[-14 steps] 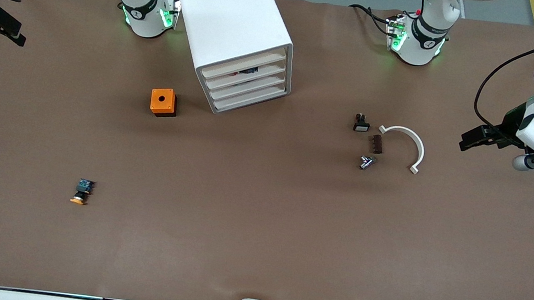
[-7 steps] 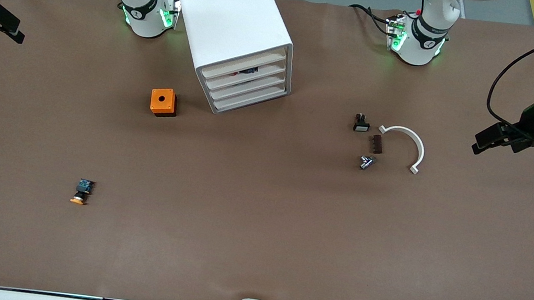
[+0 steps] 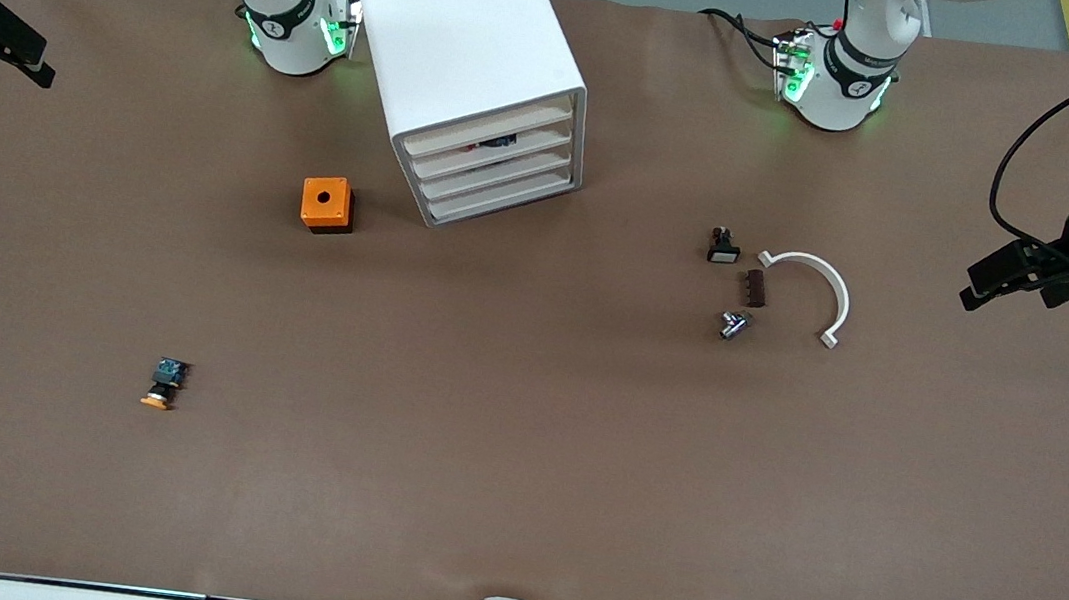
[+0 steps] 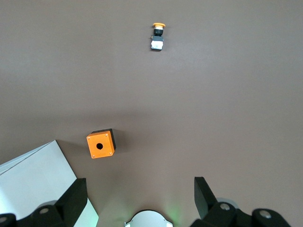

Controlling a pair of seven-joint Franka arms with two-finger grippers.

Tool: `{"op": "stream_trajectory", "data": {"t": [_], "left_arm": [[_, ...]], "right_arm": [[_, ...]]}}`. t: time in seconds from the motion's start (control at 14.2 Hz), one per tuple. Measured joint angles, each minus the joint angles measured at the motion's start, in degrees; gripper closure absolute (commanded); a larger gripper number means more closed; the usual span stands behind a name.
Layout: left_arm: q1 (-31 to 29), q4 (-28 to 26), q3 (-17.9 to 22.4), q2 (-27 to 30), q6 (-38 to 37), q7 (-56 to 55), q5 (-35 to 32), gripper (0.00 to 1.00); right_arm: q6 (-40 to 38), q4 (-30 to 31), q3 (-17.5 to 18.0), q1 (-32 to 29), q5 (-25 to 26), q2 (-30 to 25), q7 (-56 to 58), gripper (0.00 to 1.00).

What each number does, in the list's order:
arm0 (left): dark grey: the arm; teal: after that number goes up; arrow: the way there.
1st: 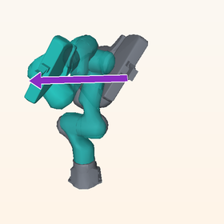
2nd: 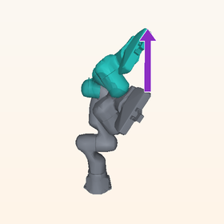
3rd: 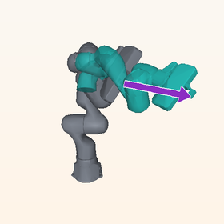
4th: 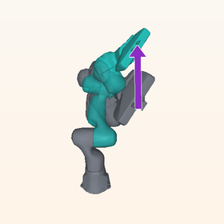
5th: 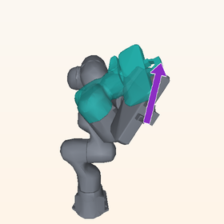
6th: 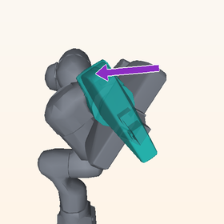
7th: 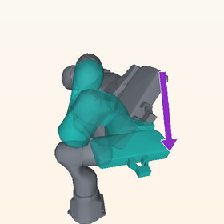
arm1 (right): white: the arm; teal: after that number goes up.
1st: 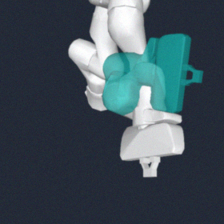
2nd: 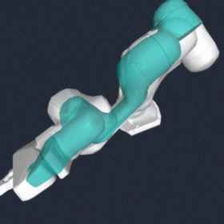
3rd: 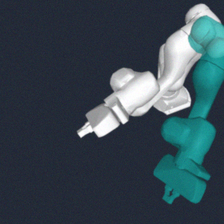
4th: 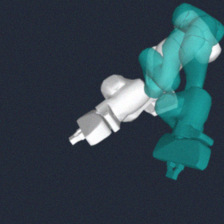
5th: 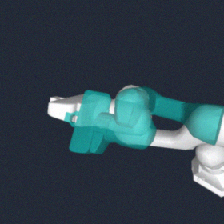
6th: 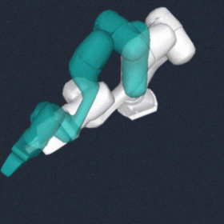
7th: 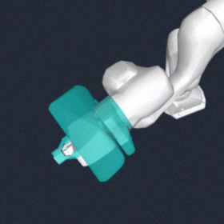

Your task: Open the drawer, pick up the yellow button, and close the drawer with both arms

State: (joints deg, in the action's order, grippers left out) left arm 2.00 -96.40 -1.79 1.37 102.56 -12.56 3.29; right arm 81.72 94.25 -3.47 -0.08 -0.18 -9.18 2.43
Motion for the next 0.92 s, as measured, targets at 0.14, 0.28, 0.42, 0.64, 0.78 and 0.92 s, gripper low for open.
{"op": "stream_trajectory", "data": {"t": [0.14,0.28,0.42,0.64,0.78,0.92], "left_arm": [[0.01,1.3,-0.01,0.01,-1.2,0.0,0.0,0.0],[0.01,2.42,-0.01,0.02,-2.66,0.0,0.0,0.0],[0.02,2.68,-0.01,0.02,-2.98,0.0,0.0,0.0],[0.03,2.68,-0.01,0.01,-3.64,0.0,0.0,0.0],[0.08,2.68,-0.01,0.01,-3.8,0.0,0.0,0.0],[0.08,2.68,-0.01,0.01,-3.86,0.0,0.0,0.0]], "right_arm": [[0.0,-0.01,-0.23,-0.01,-0.62,-0.16,0.52,0.0],[-0.03,-0.08,-0.15,0.0,-0.69,-0.4,0.56,0.0],[-0.85,-0.1,-0.11,0.0,-0.83,-0.68,0.56,0.0],[-1.09,-0.11,-0.25,0.0,-0.86,-0.92,0.56,0.0],[-0.39,-0.15,-0.25,0.0,-0.86,-1.04,0.6,0.0],[0.29,-0.16,-0.25,0.0,-0.86,-1.07,0.79,0.0]]}}
